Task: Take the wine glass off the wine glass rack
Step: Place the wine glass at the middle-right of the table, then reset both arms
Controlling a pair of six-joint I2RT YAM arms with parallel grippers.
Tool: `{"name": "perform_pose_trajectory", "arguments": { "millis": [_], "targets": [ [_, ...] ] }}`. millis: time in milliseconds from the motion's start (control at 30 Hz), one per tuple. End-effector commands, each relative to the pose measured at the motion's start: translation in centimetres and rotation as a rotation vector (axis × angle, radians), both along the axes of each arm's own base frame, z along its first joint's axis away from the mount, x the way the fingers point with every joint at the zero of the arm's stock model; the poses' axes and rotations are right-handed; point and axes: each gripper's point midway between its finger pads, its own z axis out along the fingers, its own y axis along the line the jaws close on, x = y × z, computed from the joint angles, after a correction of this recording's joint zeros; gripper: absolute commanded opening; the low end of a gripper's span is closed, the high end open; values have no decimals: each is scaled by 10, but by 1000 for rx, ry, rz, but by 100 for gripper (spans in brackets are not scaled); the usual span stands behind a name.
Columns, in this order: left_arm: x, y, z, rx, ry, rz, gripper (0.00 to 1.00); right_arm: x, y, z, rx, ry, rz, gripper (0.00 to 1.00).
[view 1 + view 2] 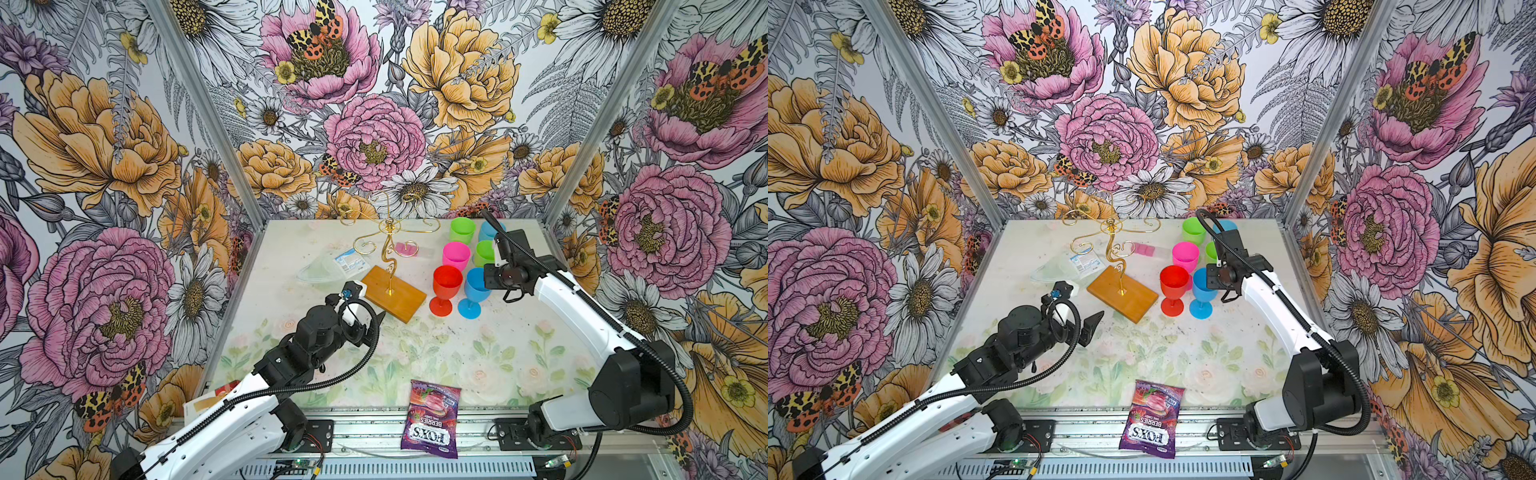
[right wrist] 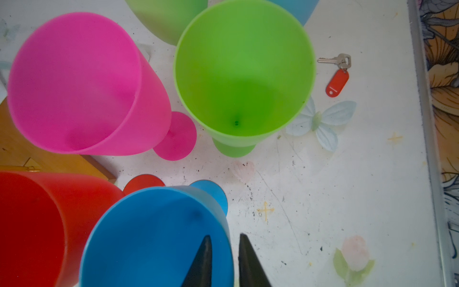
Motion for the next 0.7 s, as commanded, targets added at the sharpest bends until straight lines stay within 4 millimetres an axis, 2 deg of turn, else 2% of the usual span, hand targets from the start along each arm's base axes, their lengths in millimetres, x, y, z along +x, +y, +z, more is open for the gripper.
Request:
{"name": "perform_pose_trajectory", "arguments": {
  "millis": [0,167,300,467,667],
  "targets": [
    [2,3,6,-38,-8,7,99,0,1,19,37,-60,3,31],
    [12,17,14,-62,-41,68,99,4,-4,46,77,-126,-2,37],
    [21,31,15,-61,-68,136,99,7,-20,63,63,-175,-23,53],
    [39,58,12,-69,-92,272,99,10,-45,68,29,-201,-69,67],
    [59,89,2,-88,-112,404,99,11,-65,65,22,-282,-108,82]
  ]
}}
